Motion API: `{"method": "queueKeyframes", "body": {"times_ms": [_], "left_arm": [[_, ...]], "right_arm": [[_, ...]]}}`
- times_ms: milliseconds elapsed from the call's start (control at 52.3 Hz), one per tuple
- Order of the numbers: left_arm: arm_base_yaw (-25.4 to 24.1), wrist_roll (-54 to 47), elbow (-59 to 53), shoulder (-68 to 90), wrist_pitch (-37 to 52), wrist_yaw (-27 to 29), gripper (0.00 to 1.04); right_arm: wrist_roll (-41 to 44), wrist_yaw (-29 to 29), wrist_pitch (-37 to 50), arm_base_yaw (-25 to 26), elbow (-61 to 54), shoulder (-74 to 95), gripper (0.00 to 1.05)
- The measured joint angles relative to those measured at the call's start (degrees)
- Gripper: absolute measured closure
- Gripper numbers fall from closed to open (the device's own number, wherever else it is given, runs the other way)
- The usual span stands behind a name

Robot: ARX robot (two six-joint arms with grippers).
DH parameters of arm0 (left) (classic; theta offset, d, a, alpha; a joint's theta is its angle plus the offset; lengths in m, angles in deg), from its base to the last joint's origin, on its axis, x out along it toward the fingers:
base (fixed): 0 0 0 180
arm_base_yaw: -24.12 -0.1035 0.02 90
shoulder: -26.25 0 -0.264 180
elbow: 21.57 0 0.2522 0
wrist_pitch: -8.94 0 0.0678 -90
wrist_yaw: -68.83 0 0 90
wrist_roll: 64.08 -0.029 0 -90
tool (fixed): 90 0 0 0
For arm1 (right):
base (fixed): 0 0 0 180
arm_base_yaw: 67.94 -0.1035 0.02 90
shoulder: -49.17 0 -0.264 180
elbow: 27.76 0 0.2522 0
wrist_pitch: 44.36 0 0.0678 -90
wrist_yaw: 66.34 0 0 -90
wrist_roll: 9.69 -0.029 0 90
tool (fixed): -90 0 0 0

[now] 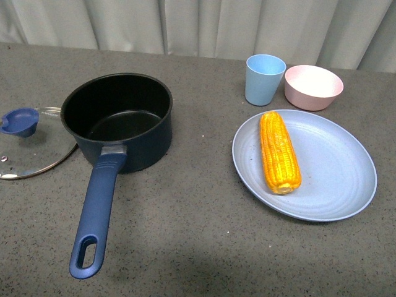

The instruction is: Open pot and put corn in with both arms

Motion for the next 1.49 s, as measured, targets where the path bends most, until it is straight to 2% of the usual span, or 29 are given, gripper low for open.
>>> {"method": "queueKeyframes", "body": {"times_ms": [153,210,344,440,536,670,765,899,1205,1492], "left_arm": [[0.0,0.0,0.0,-0.1,-0.1,0.0,1.0],[0.0,0.0,0.0,-0.1,-0.1,0.0,0.88],[0.0,0.0,0.0,-0.1,-0.1,0.0,0.68],[0.0,0.0,0.0,-0.1,-0.1,0.0,0.52],[0.0,0.0,0.0,-0.2,-0.1,0.0,0.28],[0.0,0.0,0.0,-0.2,-0.1,0.0,0.06],[0.0,-0.1,0.0,-0.2,-0.1,0.0,0.07],[0.0,-0.1,0.0,-0.2,-0.1,0.0,0.06],[0.0,-0.1,0.0,-0.2,-0.1,0.0,0.06],[0.0,-0.1,0.0,-0.2,-0.1,0.0,0.06]], "right_arm": [[0.0,0.0,0.0,0.0,0.0,0.0,0.09],[0.0,0.0,0.0,0.0,0.0,0.0,0.09],[0.4,0.4,-0.4,0.1,0.1,0.2,0.09],[4.4,2.4,-6.9,0.5,2.7,5.7,0.09],[5.9,1.1,0.8,-0.8,3.9,18.6,0.09],[5.9,0.3,12.7,-2.9,8.0,36.7,0.09],[4.5,0.1,18.1,-4.0,12.3,50.3,0.09],[0.5,-0.1,20.8,-6.0,19.1,67.7,0.09],[-13.0,-2.0,11.7,-13.5,39.3,97.3,0.09],[-18.5,-2.6,2.6,-17.4,55.8,112.8,0.09]]}}
